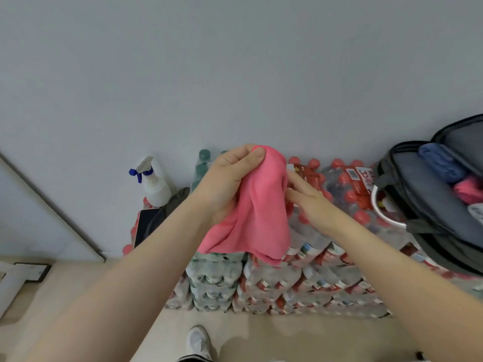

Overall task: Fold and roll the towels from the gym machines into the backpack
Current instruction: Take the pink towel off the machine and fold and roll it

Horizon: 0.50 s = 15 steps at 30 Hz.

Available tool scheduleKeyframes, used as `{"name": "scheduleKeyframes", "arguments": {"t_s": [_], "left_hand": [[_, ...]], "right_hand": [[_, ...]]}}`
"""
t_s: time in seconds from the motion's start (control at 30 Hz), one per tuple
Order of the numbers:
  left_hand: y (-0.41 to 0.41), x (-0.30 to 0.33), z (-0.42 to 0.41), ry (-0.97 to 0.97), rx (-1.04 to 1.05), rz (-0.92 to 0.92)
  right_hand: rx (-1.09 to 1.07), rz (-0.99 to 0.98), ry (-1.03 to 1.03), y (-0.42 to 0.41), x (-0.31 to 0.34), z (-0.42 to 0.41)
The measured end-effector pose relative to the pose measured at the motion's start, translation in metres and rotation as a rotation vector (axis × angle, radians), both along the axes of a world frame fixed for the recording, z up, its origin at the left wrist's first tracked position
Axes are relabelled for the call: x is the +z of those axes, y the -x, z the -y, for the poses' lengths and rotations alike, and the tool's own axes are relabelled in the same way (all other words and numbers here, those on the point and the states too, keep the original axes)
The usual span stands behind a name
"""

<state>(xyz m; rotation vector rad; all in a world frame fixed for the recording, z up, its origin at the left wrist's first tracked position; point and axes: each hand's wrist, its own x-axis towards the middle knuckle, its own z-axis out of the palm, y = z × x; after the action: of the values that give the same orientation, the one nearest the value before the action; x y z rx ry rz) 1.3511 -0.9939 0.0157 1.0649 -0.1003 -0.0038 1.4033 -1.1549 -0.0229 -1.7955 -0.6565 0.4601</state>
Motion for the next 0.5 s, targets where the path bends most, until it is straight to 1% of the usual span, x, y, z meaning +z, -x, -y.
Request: {"name": "scheduleKeyframes", "arguments": {"t_s": [0.07,0.1,0.2,0.23,0.27,0.33,0.43,0.5], "left_hand": [[0.016,0.003,0.018,0.016,0.058,0.027],[0.024,0.004,0.024,0.024,0.091,0.029],[0.046,0.001,0.03,0.041,0.2,0.012],[0.053,-0.001,0.03,0.038,0.228,-0.001],[0.06,-0.003,0.03,0.031,0.241,-0.021],[0.074,-0.007,0.036,-0.005,0.233,-0.064],[0.091,-0.011,0.053,-0.071,0.196,-0.095],[0.1,-0.011,0.062,-0.068,0.182,-0.094]], "right_hand": [[0.018,-0.05,0.039,0.018,-0.005,0.024],[0.036,-0.041,0.093,0.026,-0.01,0.038],[0.099,0.135,0.406,0.044,-0.032,0.079],[0.098,0.146,0.465,0.049,-0.039,0.091],[0.077,0.115,0.471,0.056,-0.043,0.098],[0.028,0.038,0.399,0.069,-0.045,0.104],[0.064,-0.059,0.3,0.087,-0.042,0.093],[0.085,-0.048,0.307,0.095,-0.045,0.084]]}}
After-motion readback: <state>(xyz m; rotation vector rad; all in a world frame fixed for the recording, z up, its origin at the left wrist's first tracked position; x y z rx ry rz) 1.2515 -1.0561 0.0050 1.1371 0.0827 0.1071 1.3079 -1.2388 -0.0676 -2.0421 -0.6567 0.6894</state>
